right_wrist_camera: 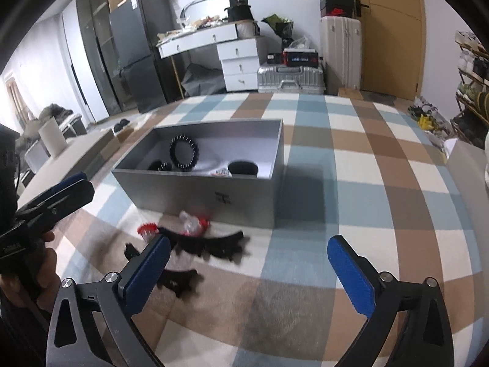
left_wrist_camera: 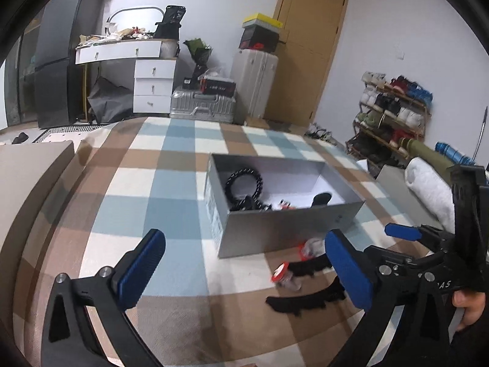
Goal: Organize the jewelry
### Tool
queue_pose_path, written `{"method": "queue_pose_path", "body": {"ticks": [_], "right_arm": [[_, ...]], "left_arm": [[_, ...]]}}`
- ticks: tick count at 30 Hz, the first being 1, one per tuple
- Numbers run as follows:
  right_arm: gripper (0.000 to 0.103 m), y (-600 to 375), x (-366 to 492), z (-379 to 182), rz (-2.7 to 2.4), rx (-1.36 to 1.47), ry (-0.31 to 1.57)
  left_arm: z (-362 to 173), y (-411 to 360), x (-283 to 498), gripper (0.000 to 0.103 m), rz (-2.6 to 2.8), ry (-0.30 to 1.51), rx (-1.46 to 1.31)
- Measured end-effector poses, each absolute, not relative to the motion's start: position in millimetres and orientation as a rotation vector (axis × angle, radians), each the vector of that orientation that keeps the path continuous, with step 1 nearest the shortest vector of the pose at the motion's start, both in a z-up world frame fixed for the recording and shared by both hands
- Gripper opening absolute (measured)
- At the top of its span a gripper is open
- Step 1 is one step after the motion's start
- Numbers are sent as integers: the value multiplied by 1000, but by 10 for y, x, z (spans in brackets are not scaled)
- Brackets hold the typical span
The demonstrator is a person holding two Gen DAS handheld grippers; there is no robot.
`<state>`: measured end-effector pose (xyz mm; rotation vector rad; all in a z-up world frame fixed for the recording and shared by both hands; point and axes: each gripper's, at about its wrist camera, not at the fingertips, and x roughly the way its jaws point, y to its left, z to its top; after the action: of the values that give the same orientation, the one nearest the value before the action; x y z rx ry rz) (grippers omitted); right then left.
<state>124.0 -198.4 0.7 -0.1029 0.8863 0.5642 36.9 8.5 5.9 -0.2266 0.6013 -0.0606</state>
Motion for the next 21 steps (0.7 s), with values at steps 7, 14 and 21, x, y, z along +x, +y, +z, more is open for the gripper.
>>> {"method": "queue_pose_path", "body": {"ticks": [7,14,21], "right_arm": [[103,-1921,1233,-68,567,-119,923],[103,-1741,1228,-149,585,-174,954],[103,-1591,1214,-244,600,-241,981]], "left_arm": [[8,40,400,102,-59,635,-204],[-40,28,389,102,-38,660,-174],[-56,126,389,102,-9,671,-215]]}}
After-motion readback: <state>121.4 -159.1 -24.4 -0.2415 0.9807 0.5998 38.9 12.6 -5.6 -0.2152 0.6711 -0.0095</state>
